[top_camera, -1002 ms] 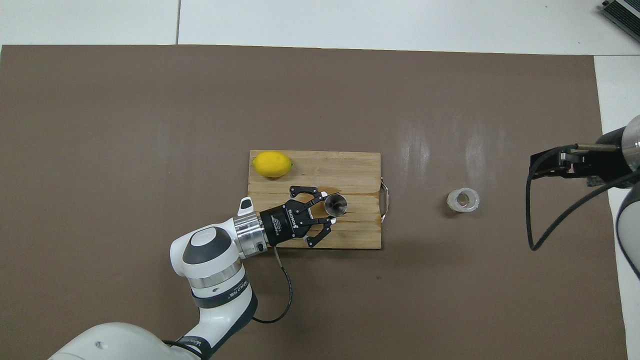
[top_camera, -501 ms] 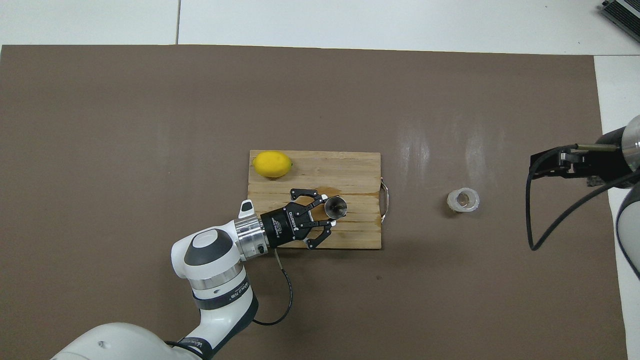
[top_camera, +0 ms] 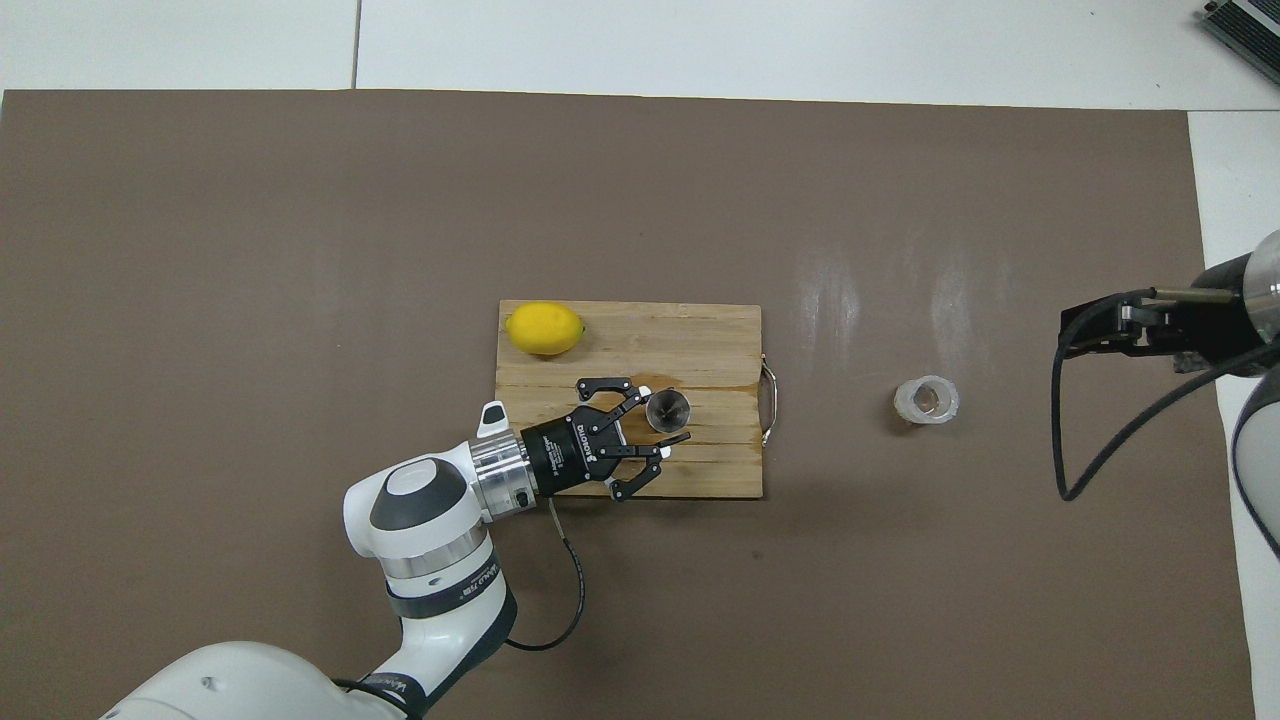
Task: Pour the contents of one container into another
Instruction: 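Lower the metal cup onto the board center and open the left gripper, then withdraw the left gripper while the right gripper reaches the white cup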
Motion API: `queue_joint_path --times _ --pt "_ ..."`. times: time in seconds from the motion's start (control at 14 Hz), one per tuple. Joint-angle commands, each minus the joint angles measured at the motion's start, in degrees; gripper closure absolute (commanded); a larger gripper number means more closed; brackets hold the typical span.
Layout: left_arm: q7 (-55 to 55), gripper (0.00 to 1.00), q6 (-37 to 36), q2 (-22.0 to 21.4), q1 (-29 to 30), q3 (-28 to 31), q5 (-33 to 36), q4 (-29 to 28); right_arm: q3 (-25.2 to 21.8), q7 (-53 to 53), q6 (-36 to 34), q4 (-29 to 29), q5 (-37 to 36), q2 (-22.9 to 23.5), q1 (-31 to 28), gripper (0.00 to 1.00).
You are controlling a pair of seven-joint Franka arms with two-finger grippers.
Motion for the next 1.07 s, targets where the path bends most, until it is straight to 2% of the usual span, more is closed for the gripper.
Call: queue_joint_path --times 0.0,0.29,0.57,0.79,1.0 --pt "1.0 0.00 2.0 -0.1 -1.0 0.6 -1.7 -0.2 0.4 -1.5 -0.2 -1.0 -0.1 -0.9 -0.7 0.00" --pt "1.0 0.00 3.5 -0.5 -1.1 0.6 -1.5 -0.1 0.2 -1.9 0.3 -1.0 -0.1 -0.9 -1.9 0.00" --pt "-1.0 0.00 7.3 -3.1 -0.5 0.7 -1.1 0.0 0.3 -2.5 1.0 -1.3 -0.1 -0.9 -2.1 0.00" --pt "-2.9 0.00 10.7 -5.6 -0.3 0.9 1.0 -0.2 0.3 -6.8 8.9 -6.6 -0.1 -2.4 -1.6 0.00" --pt "-2.9 0.00 13.4 -7.9 0.2 1.0 4.4 -0.9 0.4 -17.1 11.8 -10.0 -0.1 -2.5 -1.4 0.00"
